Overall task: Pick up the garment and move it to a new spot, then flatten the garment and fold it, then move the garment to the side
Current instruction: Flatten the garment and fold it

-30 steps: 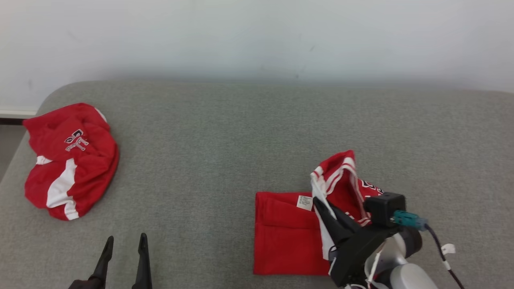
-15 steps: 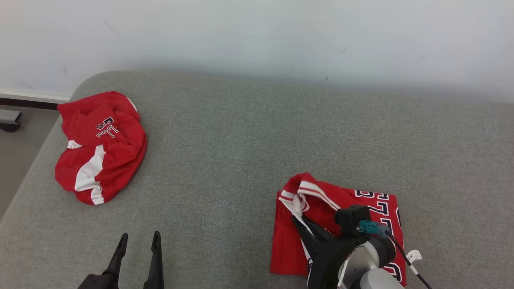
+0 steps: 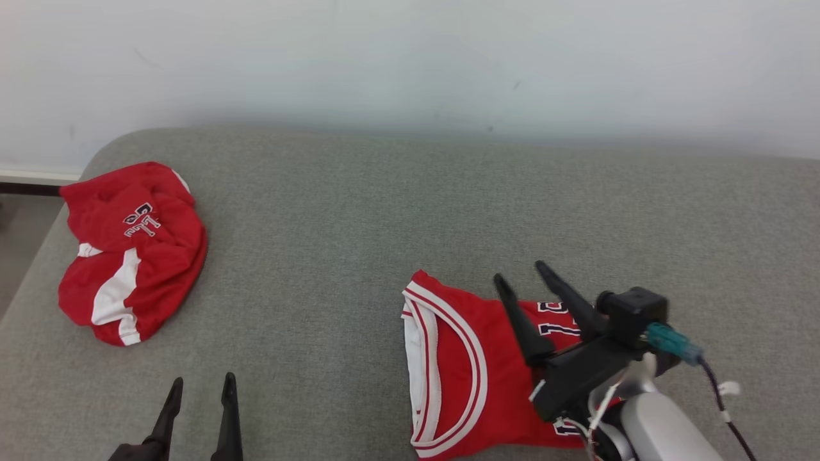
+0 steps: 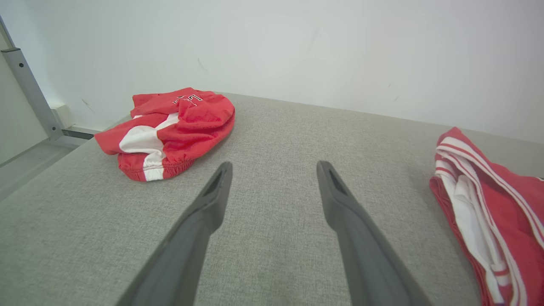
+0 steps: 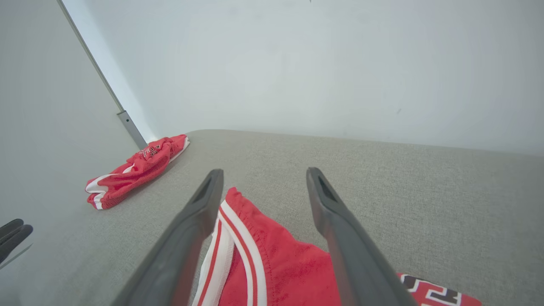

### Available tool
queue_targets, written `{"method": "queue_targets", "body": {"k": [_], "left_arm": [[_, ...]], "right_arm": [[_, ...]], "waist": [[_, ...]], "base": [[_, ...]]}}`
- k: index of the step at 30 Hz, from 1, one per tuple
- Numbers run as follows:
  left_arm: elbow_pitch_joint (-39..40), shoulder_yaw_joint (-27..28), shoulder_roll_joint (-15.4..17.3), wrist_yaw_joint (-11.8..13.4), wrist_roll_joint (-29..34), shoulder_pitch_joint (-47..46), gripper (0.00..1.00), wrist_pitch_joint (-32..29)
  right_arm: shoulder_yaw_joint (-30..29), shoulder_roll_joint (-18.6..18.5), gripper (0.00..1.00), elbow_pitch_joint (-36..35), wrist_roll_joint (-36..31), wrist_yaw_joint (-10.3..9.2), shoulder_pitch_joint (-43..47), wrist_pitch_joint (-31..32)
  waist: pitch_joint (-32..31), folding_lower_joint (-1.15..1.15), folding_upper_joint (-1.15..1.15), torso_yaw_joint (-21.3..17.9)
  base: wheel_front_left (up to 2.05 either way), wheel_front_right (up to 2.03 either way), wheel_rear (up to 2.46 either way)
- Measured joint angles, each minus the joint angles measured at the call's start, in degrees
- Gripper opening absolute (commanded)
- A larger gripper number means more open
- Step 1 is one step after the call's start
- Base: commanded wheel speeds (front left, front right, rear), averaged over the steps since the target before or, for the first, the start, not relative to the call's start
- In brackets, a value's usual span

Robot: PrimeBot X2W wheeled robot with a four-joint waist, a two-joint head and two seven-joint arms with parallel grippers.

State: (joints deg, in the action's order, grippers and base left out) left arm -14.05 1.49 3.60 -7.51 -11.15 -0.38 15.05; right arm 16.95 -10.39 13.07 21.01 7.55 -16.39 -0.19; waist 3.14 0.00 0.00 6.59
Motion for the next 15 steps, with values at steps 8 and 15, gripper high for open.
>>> {"method": "queue_targets", "body": {"k": [8, 15], "left_arm": [[1.12, 1.83, 0.60, 0.00, 0.05, 0.57, 1.00, 0.00], [2.89, 3.10, 1.00, 0.00, 0.79, 1.51, 1.00, 0.00]], "right_arm": [[-9.64, -0.93, 1.00, -5.78, -2.07, 0.00, 4.68, -4.13], [-17.15, 0.91, 1.00, -7.66, -4.27, 0.00, 10.53, -8.59]], "waist": [[-0.73, 0.00, 0.00, -2.46], [-1.23, 0.00, 0.00, -4.47]], "base": [[0.00, 0.00, 0.00], [0.00, 0.00, 0.00]]}}
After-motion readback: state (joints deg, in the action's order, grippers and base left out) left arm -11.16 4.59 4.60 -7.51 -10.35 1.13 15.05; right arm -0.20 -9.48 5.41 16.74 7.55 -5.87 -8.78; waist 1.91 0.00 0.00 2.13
